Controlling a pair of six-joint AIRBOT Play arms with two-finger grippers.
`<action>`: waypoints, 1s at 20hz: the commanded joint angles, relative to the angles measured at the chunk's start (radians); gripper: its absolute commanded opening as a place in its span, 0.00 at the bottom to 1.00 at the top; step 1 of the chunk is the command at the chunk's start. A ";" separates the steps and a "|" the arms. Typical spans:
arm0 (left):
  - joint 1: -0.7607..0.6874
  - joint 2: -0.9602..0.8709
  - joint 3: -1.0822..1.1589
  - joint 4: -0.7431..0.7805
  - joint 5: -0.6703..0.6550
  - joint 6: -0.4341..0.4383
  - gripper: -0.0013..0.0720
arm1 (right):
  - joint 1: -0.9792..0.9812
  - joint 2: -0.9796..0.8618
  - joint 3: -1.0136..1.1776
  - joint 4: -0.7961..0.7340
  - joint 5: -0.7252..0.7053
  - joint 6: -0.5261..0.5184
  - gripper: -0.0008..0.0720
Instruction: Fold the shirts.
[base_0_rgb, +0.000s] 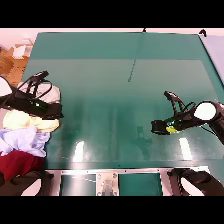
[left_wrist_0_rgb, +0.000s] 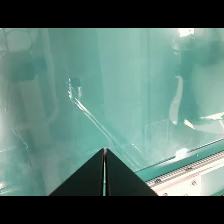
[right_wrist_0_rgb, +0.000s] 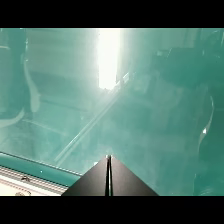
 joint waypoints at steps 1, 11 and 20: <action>0.000 -0.001 -0.001 0.000 0.000 0.000 0.05 | 0.001 0.000 -0.004 0.000 0.000 0.000 0.03; 0.000 0.000 0.000 0.000 0.000 0.000 0.05 | 0.000 0.000 -0.006 -0.003 0.000 -0.030 0.03; 0.000 0.000 0.000 -0.017 0.301 0.006 0.05 | 0.001 -0.001 -0.007 0.001 -0.067 -0.030 0.03</action>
